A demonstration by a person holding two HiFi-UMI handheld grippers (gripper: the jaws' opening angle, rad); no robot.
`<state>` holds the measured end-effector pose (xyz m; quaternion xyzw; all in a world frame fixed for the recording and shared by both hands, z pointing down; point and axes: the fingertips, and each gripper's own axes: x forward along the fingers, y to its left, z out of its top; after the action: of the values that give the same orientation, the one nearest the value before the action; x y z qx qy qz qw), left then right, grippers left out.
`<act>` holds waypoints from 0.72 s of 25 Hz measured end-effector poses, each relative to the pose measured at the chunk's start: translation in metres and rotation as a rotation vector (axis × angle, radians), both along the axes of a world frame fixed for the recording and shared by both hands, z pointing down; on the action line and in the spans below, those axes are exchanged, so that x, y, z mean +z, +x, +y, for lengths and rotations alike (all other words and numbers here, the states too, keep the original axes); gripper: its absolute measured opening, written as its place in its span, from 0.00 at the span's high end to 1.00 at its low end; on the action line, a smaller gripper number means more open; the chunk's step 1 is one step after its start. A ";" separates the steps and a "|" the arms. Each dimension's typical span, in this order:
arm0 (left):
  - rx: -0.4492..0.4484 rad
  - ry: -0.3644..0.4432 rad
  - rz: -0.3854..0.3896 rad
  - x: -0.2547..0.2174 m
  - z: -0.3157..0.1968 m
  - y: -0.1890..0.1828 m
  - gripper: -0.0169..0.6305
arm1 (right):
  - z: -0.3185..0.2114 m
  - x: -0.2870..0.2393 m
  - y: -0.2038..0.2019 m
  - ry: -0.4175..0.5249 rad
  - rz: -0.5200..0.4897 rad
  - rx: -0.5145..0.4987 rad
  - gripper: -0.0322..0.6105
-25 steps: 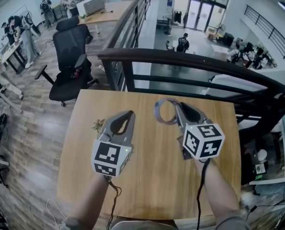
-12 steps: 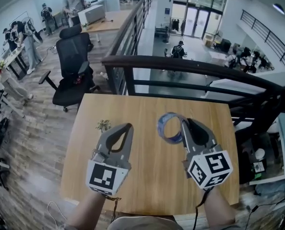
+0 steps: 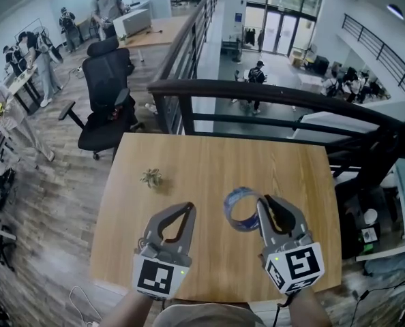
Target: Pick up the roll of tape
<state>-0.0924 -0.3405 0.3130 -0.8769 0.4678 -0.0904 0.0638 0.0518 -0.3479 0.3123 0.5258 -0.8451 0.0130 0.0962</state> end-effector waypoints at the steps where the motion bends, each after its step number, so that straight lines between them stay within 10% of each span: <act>1: -0.002 -0.006 0.001 0.002 0.004 -0.001 0.97 | 0.004 0.002 0.001 -0.010 -0.001 0.001 0.86; 18: -0.035 -0.062 0.034 0.005 0.011 -0.015 0.97 | 0.016 0.014 0.010 -0.047 0.024 0.016 0.86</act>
<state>-0.1074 -0.3292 0.3175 -0.8716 0.4810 -0.0911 0.0270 0.0614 -0.3323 0.3267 0.5304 -0.8390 0.0271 0.1187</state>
